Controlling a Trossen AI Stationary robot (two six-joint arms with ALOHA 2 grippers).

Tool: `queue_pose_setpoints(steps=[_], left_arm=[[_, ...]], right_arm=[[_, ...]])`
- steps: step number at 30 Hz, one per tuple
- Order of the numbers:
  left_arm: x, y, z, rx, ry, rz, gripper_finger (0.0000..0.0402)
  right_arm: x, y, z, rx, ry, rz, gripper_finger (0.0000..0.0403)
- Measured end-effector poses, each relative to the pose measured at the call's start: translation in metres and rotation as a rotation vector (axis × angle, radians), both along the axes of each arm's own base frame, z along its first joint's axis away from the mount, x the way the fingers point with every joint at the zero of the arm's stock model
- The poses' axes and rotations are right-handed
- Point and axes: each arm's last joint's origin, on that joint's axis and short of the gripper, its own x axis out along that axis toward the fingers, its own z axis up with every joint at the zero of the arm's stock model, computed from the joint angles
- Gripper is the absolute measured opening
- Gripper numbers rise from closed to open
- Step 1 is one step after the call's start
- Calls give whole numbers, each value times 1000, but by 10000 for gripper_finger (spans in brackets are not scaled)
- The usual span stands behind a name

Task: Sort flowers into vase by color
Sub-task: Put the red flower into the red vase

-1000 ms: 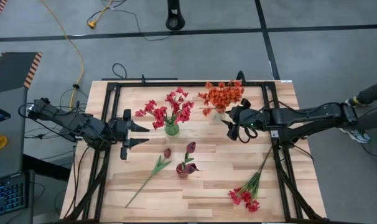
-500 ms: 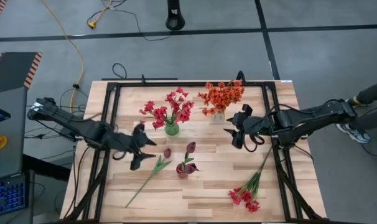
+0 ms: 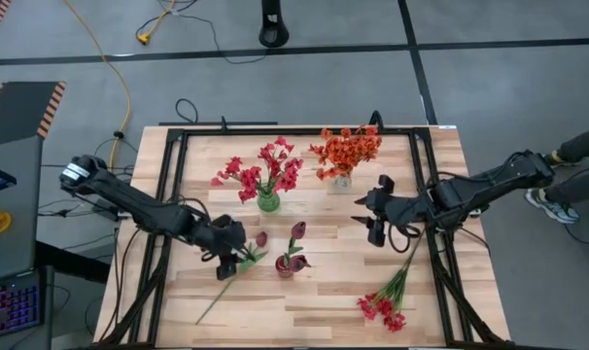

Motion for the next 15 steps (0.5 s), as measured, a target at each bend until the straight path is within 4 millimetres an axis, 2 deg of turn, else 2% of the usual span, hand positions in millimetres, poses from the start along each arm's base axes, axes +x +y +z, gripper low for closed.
queue_pose_setpoints(steps=[8,15], left_arm=[[6,-16,-34,-128,232,59,173],[14,-24,-60,-165,348,119,173]], right_arm=[[-4,11,-1,24,5,35,234],[-6,17,-1,25,5,64,234]])
